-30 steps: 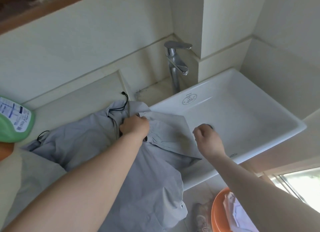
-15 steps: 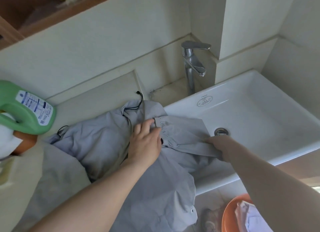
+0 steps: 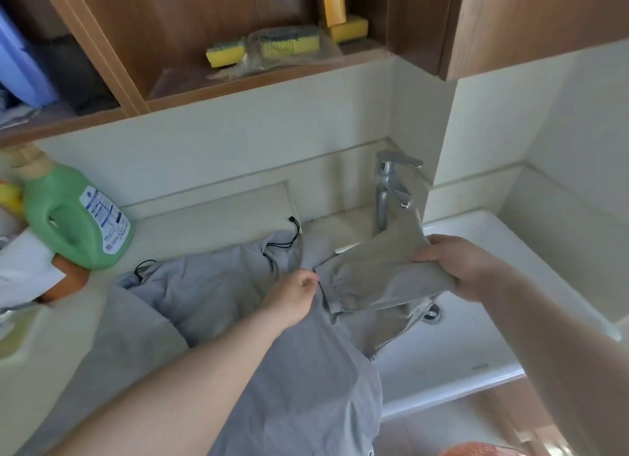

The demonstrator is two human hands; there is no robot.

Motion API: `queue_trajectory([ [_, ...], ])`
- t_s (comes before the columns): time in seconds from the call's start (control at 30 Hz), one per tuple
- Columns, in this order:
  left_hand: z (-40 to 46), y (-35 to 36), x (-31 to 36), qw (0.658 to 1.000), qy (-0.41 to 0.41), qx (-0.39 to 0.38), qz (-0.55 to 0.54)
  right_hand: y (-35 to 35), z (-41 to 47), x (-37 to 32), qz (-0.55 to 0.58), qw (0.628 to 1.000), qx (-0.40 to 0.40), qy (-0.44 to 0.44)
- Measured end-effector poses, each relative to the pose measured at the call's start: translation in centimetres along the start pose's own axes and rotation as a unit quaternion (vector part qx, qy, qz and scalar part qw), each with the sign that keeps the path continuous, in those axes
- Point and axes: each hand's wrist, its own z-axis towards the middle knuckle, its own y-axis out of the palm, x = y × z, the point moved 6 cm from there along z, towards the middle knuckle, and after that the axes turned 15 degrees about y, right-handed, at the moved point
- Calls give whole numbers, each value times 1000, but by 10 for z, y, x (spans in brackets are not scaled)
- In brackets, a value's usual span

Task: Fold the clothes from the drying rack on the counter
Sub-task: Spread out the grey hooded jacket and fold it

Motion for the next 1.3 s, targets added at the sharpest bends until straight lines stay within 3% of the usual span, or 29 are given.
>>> queue_trajectory([
  [0.1, -10, -15, -2, 975, -82, 41, -202, 40, -44, -45, -31, 996, -50, -66],
  [0.23, -29, -44, 0, 902, -135, 64, -406, 110, -86, -80, -130, 983, -21, -127],
  [0.3, -39, -63, 1, 874, -135, 74, -462, 153, -100, -85, -227, 959, -7, -169],
  [0.5, -79, -103, -18, 873, -97, 61, -474, 291, -126, -36, -549, 804, -41, -224],
  [0.57, -91, -103, -32, 864, -97, 38, -492, 319, -125, -12, -592, 774, -57, -216],
  [0.7, -118, -111, -66, 865, -120, 66, -482, 350, -116, 23, -639, 733, -83, -218],
  [0.8, -132, -121, -96, 889, -117, 157, -414, 363, -107, 36, -627, 738, -109, -227],
  [0.87, -139, -128, -114, 919, -127, 233, -291, 353, -89, 31, -559, 796, -33, -229],
  [0.93, -144, -131, -125, 947, -118, 248, -166, 331, -68, 25, -454, 854, 87, -240],
  [1.0, -148, -131, -132, 969, -98, 218, -57, 308, -51, 25, -441, 843, 185, -245],
  [1.1, -154, -126, -148, 980, -86, 174, 35, 282, -30, 37, -489, 814, 242, -200],
  [1.3, -160, -113, -166, 974, -69, 134, 168, 267, 8, 88, -603, 763, 185, -143],
])
